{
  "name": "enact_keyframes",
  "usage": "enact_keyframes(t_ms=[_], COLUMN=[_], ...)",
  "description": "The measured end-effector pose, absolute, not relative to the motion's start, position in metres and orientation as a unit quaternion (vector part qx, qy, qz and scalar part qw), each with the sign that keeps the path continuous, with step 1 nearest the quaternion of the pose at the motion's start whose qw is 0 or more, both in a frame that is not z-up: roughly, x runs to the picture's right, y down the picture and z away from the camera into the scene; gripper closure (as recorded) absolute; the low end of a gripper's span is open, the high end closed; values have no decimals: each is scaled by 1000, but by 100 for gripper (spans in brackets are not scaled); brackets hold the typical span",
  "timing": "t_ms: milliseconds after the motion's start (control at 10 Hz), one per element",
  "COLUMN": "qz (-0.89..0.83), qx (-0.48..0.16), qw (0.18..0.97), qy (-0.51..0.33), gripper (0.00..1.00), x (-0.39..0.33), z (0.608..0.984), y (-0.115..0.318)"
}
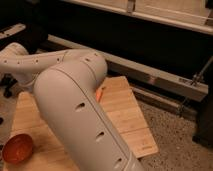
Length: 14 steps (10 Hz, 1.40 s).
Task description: Stand the bottle upright
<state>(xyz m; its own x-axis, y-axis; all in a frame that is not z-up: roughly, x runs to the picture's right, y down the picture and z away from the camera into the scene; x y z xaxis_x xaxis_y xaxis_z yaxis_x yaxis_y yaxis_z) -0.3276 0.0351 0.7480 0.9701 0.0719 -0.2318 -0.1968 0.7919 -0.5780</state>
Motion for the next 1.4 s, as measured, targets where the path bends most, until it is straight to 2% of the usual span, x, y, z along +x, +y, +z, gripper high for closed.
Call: enact_keyframes(t_ms=[900, 1000, 1300, 1400], qz=[29, 28, 34, 35], qx=[-302, -303, -302, -302], qw=[942, 942, 943, 943], qy=[143, 142, 138, 137], gripper=[58, 63, 94, 97], x=[-331, -333, -336, -336], z=[739, 739, 741, 741], y=[29, 30, 30, 31])
